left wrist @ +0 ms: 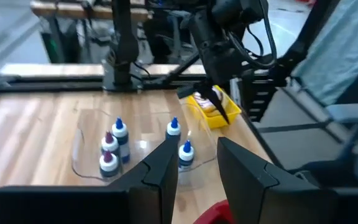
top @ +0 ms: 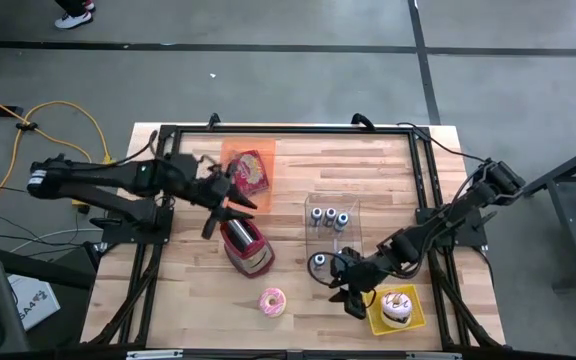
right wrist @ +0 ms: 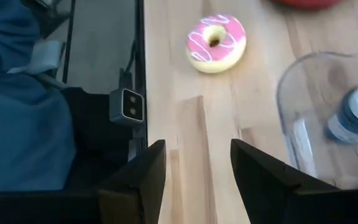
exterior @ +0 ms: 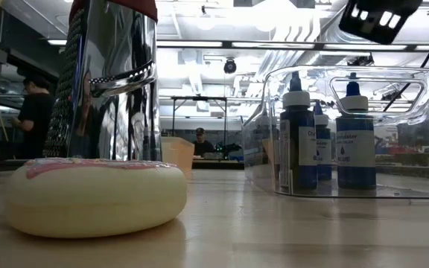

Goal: Pick & Place Food Item
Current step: Put the pink donut into the yellow bin

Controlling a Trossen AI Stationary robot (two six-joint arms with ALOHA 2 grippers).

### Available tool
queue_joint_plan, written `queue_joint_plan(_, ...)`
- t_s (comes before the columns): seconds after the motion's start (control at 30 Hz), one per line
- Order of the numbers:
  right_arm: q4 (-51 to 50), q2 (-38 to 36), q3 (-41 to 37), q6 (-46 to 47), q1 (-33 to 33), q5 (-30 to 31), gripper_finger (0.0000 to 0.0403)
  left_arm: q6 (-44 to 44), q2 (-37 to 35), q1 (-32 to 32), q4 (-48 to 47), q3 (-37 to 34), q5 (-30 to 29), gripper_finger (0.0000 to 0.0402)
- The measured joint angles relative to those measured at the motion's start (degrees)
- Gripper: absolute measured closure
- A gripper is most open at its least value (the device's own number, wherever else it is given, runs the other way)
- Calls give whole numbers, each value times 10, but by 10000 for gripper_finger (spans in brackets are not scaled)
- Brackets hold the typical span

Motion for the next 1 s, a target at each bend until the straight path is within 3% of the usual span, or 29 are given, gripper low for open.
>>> queue_joint_plan(0.4, 42, 0, 0, -31, 1, 10, 235, -30, -23, -230, -16, 0, -338, 293)
queue_joint_plan(0.77, 50, 0, 0, -78, 0, 32, 235, -99, 95, -454, 34, 0, -616, 293)
queue_joint_plan(1.0, 50, 0, 0, -87, 0, 37, 235, -107, 172, -552, 121, 0, -709, 293)
